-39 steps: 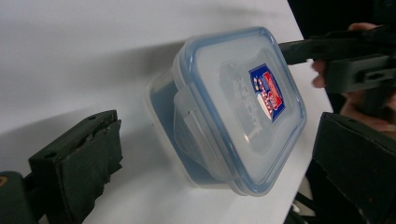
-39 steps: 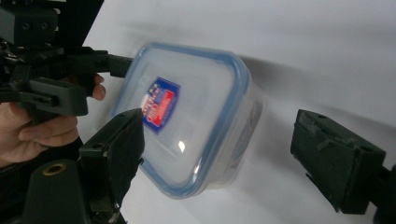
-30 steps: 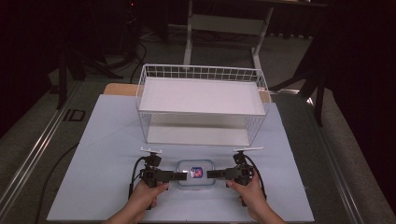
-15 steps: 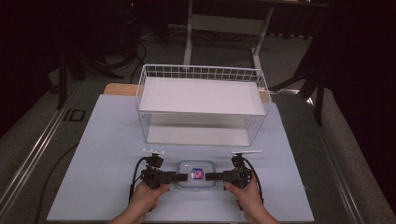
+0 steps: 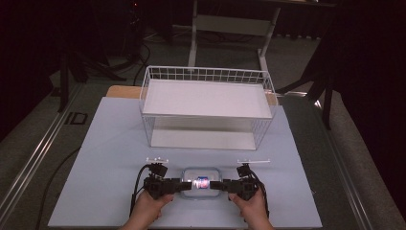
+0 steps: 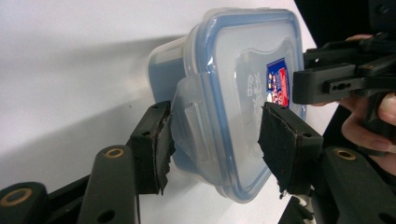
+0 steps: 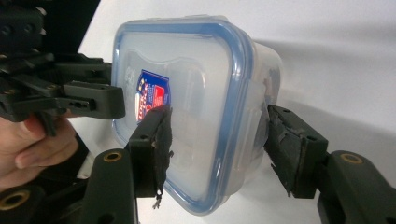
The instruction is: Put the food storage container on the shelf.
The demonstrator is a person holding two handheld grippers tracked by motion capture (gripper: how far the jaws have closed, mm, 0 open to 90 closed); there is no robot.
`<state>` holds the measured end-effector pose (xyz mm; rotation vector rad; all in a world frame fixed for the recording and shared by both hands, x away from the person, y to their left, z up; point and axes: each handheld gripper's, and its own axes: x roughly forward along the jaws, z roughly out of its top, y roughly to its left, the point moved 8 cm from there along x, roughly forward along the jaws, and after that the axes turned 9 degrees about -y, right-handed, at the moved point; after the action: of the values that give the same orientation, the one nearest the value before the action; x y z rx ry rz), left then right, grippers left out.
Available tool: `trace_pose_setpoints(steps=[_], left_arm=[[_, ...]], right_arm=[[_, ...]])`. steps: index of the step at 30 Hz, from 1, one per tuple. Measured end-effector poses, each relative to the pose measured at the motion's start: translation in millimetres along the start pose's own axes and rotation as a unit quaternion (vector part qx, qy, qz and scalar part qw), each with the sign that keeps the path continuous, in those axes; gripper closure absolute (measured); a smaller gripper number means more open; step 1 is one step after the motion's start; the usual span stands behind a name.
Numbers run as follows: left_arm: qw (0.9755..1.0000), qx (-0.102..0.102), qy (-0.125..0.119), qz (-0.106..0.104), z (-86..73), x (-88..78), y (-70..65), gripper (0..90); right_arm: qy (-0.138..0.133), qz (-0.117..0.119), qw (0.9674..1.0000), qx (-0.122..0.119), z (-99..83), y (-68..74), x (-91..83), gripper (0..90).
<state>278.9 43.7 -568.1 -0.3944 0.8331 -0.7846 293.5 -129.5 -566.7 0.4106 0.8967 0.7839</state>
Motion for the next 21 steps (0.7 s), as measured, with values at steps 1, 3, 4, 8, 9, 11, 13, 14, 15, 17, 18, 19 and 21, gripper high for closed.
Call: trace_pose_setpoints(steps=[1,3,4,8,9,11,13,14,15,17,18,19,21], left_arm=[[1.0000,0.008,0.002,0.005,-0.6,-0.8,-1.2,46.5],[0.9997,0.018,0.003,0.015,-1.7,-1.8,-3.9,46.5],[0.9996,0.020,0.002,0.019,-2.2,-2.2,-4.9,46.6],[0.9994,0.020,-0.004,0.026,-3.2,-3.6,-6.7,46.8],[0.9996,0.012,-0.005,0.025,-2.5,-4.0,-6.3,47.2],[0.9996,0.012,-0.005,0.025,-0.4,-3.8,-4.9,47.7],[0.9994,0.015,-0.003,0.030,1.7,-3.4,-4.7,47.8],[0.9995,0.012,-0.004,0.031,3.0,-2.6,-4.8,47.7],[0.9994,0.012,-0.007,0.032,5.1,-2.1,-4.9,47.7],[0.9993,0.017,-0.010,0.033,11.2,-2.4,-5.5,47.7],[0.9992,0.018,-0.012,0.032,14.2,-2.5,-5.9,47.7],[0.9993,0.018,-0.013,0.031,19.2,-2.9,-5.6,47.8],[0.9990,0.023,-0.019,0.032,26.8,-2.7,-5.5,47.8]], right_arm=[[0.000,-0.003,1.0000,-0.004,-0.6,1.5,-0.6,42.7],[0.000,-0.005,0.9999,-0.010,-1.0,2.7,-1.1,42.7],[-0.007,-0.009,0.9999,-0.009,-1.8,4.1,-1.7,42.7],[-0.014,-0.012,0.9998,-0.010,-2.2,6.1,-2.4,42.6],[-0.016,-0.013,0.9997,-0.010,-2.0,6.4,-2.4,42.6],[-0.019,-0.015,0.9995,-0.019,-1.0,7.3,-1.9,42.6],[-0.021,-0.019,0.9993,-0.024,1.4,7.8,-1.4,42.5],[-0.024,-0.019,0.9993,-0.024,3.3,8.1,-1.1,42.5],[-0.026,-0.021,0.9991,-0.026,5.6,7.7,-1.3,42.6],[-0.031,-0.020,0.9989,-0.028,10.4,7.9,-1.7,42.5],[-0.033,-0.018,0.9989,-0.026,13.1,7.6,-2.0,42.5],[-0.038,-0.017,0.9988,-0.025,15.3,7.7,-2.2,42.5],[-0.044,-0.017,0.9986,-0.026,22.9,8.1,-2.8,42.5]])
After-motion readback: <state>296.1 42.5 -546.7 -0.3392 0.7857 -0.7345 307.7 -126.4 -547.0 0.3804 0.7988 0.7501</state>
